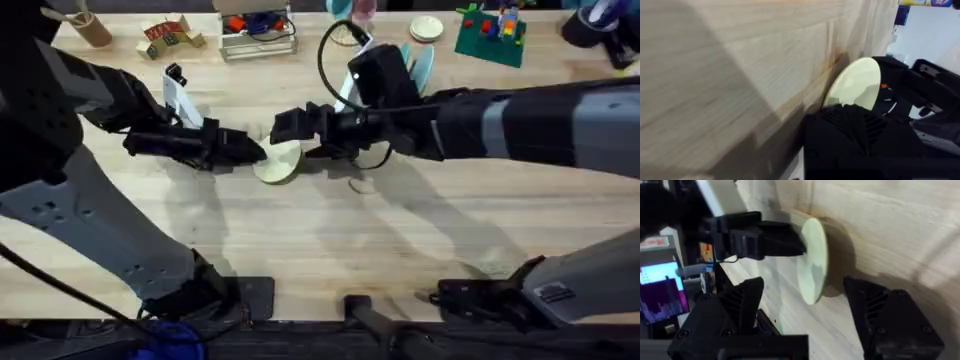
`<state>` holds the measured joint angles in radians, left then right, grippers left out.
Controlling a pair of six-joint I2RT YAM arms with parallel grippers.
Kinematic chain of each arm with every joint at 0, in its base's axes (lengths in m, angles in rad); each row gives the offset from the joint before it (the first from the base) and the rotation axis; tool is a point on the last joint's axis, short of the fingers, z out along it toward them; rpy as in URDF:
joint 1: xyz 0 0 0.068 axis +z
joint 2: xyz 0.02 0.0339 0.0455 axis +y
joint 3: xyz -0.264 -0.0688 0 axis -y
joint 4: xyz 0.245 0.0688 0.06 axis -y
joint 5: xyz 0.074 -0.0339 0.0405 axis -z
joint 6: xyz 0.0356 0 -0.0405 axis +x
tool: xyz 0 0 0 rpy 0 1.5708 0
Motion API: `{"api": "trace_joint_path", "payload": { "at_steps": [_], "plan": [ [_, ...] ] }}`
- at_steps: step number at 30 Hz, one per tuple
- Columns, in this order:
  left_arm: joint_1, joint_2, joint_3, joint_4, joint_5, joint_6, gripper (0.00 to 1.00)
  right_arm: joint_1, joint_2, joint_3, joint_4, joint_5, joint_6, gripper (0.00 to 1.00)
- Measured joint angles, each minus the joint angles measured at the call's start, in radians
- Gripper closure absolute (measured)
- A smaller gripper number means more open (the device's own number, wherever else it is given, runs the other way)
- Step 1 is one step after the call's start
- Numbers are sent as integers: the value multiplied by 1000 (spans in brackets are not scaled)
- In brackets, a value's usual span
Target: Pick up the plates from the table one by one and place each into a slot on the dish rack.
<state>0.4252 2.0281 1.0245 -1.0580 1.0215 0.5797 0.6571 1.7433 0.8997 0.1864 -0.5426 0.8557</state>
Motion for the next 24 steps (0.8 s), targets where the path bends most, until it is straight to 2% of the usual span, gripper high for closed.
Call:
{"api": "trace_joint_path", "payload": {
  "at_steps": [15, 24],
  "plan": [
    [0, 0, 0, 0, 0, 0, 960, 15, 98, -1, 156, -1, 120, 128],
    [0, 0, 0, 0, 0, 0, 960, 34, 102, 0, 164, 0, 153, 152]
  ]
}}
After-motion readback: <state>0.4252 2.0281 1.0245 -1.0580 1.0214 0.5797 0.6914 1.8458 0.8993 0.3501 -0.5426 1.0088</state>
